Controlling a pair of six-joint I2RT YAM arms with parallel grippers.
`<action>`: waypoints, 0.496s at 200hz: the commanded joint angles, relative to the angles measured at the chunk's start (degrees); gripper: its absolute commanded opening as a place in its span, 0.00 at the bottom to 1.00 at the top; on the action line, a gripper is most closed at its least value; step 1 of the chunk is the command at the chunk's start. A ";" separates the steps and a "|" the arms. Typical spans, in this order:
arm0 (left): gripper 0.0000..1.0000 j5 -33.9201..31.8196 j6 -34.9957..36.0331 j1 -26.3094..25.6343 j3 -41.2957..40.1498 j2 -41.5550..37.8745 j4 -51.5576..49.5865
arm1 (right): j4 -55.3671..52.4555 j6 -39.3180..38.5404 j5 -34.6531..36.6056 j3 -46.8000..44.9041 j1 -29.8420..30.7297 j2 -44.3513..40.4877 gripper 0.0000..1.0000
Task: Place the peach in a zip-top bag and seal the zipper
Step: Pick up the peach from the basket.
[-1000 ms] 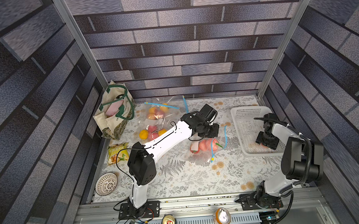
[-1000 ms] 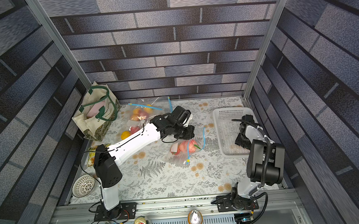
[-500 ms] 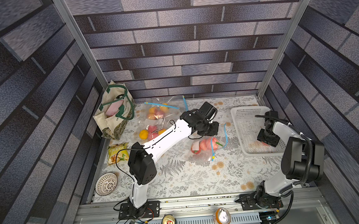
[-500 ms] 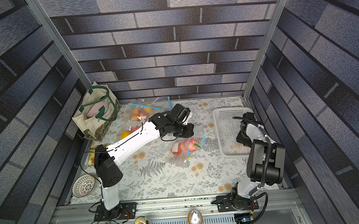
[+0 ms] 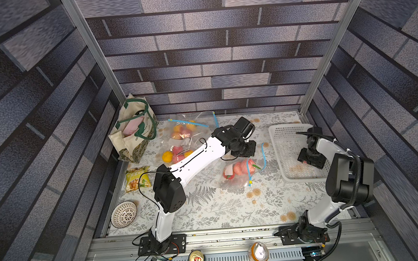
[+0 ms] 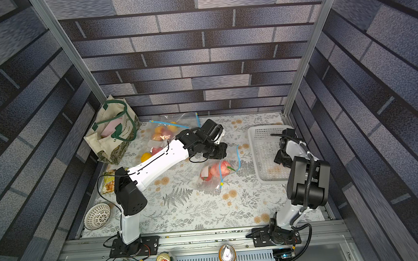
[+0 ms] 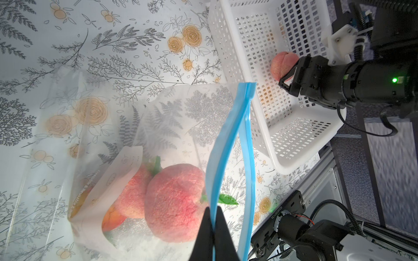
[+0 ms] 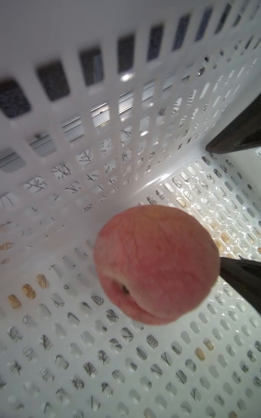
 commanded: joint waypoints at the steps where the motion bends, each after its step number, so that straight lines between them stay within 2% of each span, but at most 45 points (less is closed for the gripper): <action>1: 0.00 -1.37 1.58 -0.18 1.08 0.02 -1.58 | 1.35 0.20 0.91 2.32 -0.22 0.95 0.77; 40: 0.00 -0.87 1.46 0.42 0.90 0.49 -1.33 | 5.41 0.27 -3.65 2.39 -0.09 0.13 0.81; 44: 0.00 -0.82 1.47 0.53 1.09 0.61 -1.35 | 5.77 0.35 -3.93 2.42 -0.13 0.20 0.85; 99: 0.00 -0.60 1.58 0.99 3.20 2.56 -2.56 | 6.81 -0.94 -2.32 6.38 -0.14 4.66 0.87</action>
